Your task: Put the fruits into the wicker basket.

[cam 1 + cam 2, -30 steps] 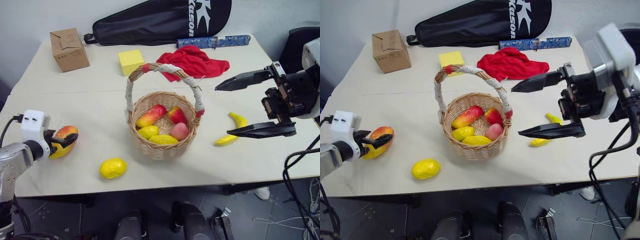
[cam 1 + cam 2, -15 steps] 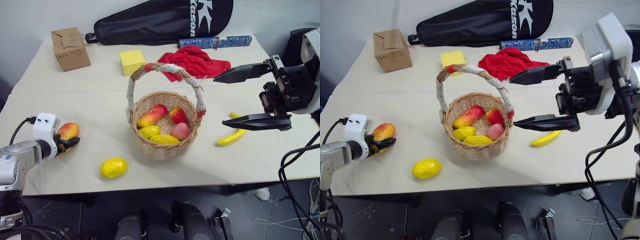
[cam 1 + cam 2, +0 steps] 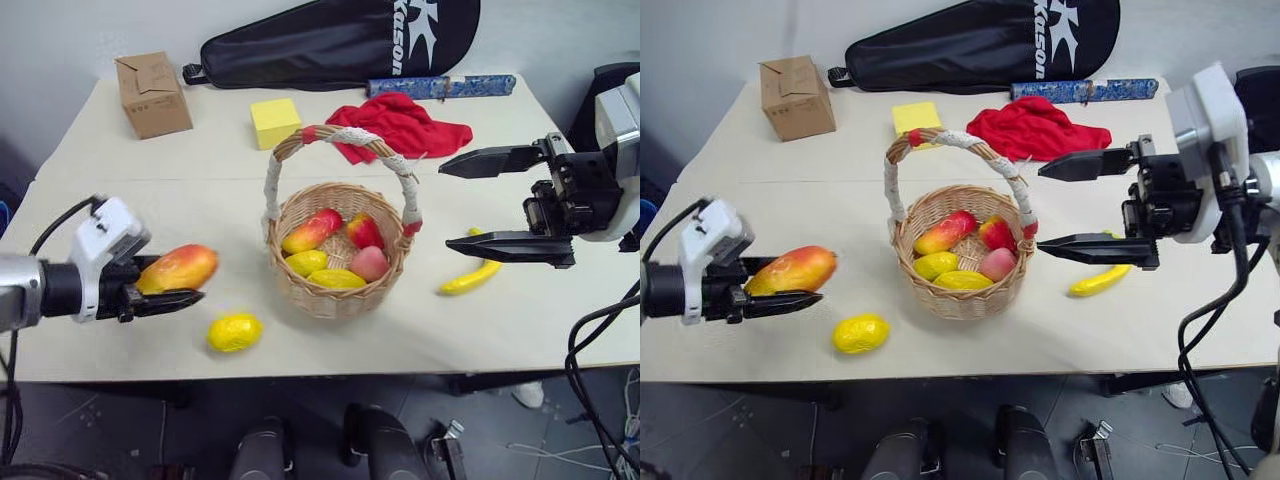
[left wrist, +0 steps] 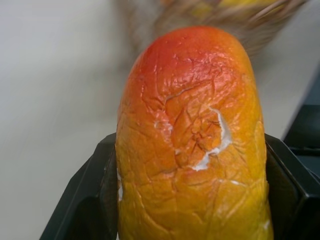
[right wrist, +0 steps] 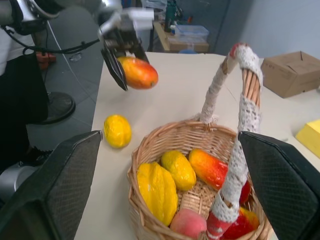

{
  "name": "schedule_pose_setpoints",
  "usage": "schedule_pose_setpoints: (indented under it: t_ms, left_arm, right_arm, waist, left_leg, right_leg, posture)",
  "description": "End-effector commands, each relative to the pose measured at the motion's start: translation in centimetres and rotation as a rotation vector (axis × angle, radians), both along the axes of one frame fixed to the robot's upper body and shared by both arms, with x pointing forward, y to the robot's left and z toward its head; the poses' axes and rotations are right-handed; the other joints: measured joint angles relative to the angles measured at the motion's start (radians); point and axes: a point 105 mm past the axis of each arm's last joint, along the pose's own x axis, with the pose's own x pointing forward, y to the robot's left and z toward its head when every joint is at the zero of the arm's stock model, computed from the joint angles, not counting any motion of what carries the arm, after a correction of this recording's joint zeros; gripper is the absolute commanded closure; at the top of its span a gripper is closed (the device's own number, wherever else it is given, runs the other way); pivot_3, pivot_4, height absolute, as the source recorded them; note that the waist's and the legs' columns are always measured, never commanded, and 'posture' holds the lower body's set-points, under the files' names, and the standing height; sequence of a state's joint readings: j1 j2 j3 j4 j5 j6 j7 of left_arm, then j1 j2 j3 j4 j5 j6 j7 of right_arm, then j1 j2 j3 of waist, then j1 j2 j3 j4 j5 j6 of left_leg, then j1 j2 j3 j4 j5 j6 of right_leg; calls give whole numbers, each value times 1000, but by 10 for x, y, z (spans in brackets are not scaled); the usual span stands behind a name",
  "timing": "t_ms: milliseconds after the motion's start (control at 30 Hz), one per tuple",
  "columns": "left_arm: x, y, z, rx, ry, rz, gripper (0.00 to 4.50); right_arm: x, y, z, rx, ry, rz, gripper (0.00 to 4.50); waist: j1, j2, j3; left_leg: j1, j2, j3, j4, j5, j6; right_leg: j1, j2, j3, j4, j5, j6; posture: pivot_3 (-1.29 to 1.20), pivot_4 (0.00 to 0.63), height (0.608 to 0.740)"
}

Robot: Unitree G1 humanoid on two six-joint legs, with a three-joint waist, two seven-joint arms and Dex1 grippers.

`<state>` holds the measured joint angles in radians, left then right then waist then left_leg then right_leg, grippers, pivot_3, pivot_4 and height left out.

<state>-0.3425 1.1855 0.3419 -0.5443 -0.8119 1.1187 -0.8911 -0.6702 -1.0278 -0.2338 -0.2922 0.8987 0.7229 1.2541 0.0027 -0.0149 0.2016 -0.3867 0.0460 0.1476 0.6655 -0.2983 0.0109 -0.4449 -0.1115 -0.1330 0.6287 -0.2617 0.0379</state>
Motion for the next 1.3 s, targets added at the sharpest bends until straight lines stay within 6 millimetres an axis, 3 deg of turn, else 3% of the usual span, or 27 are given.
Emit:
schedule_pose_setpoints:
  t_ms: [33, 233, 333, 433, 500, 767, 800, 867, 1033, 1167, 1300]
  left_arm:
    - [19, -40, 9, -13, -57, -143, 1550]
    - [81, -110, 14, -11, -148, -209, 1550]
    - [96, -129, 17, -42, -160, -225, 1550]
    - [100, -139, 16, -58, -149, -258, 632]
    - [98, -137, 16, -49, -155, -285, 38]
    - [58, -96, 38, -129, -186, -433, 38]
    - [48, -83, 36, -137, -171, -446, 38]
    - [31, -52, 25, -116, -113, -439, 38]
    - [0, -11, -22, 45, 26, -423, 38]
    - [-8, -5, -45, 93, 36, -427, 38]
    - [9, -9, -63, 112, 17, -364, 38]
  right_arm:
    - [-6, -4, 7, 9, -60, -37, 0]
    - [-11, -5, -1, 26, -50, -79, 0]
    - [-13, -5, -2, 36, -51, -101, 0]
    - [-14, -6, -3, 39, -54, -120, 0]
    - [-16, -6, -3, 39, -55, -124, 0]
    - [-18, -8, -3, 39, -41, -129, 0]
    - [-18, -7, -4, 34, -33, -126, 0]
    - [-19, -7, -7, 22, -18, -123, 0]
    - [-21, -9, -8, 10, 4, -121, 0]
    - [-24, -8, -9, 9, 21, -113, 0]
    - [-24, -6, -11, 14, 29, -108, 0]
  waist:
    - [9, 0, 0]
    - [21, 0, 0]
    - [17, -1, 0]
    - [16, -1, 0]
    - [13, -1, 0]
    - [2, -1, 0]
    - [2, -1, 0]
    - [-7, -1, 0]
    - [-6, -1, 0]
    - [9, -1, 0]
    - [21, -1, 0]
  left_leg:
    - [0, -1, 0, 0, 1, 0]
    - [-2, -1, 2, 4, 2, 2]
    - [-3, 0, 4, 5, 3, 3]
    - [-3, 1, 4, 6, 3, 3]
    - [-2, 2, 4, 6, 3, 3]
    - [-2, 3, 4, 7, 2, 3]
    - [-3, 3, 4, 7, 2, 3]
    - [-3, 3, 3, 7, 2, 3]
    - [-1, 3, 3, 7, 1, 2]
    - [-2, 2, 2, 7, -2, 4]
    - [-2, 2, 2, 7, -2, 6]
  right_leg:
    - [1, 0, 0, 0, 1, 1]
    - [1, 12, 5, -2, 5, 5]
    - [0, 14, 6, -3, 5, 5]
    - [0, 15, 7, -3, 5, 5]
    - [0, 15, 7, -3, 5, 5]
    - [0, 14, 7, -2, 5, 5]
    - [0, 13, 7, -2, 5, 5]
    - [0, 13, 7, -2, 5, 5]
    - [0, 13, 9, -2, 5, 4]
    - [0, 10, 9, -4, 5, 4]
    - [0, 7, 9, -4, 5, 5]
  posture:
    - [0, 150, 740]
    - [0, 150, 740]
    - [0, 150, 740]
    - [0, 150, 740]
    - [0, 150, 740]
    - [0, 150, 740]
    - [0, 150, 740]
    - [0, 150, 740]
    - [0, 150, 740]
    - [0, 150, 740]
    - [0, 150, 740]
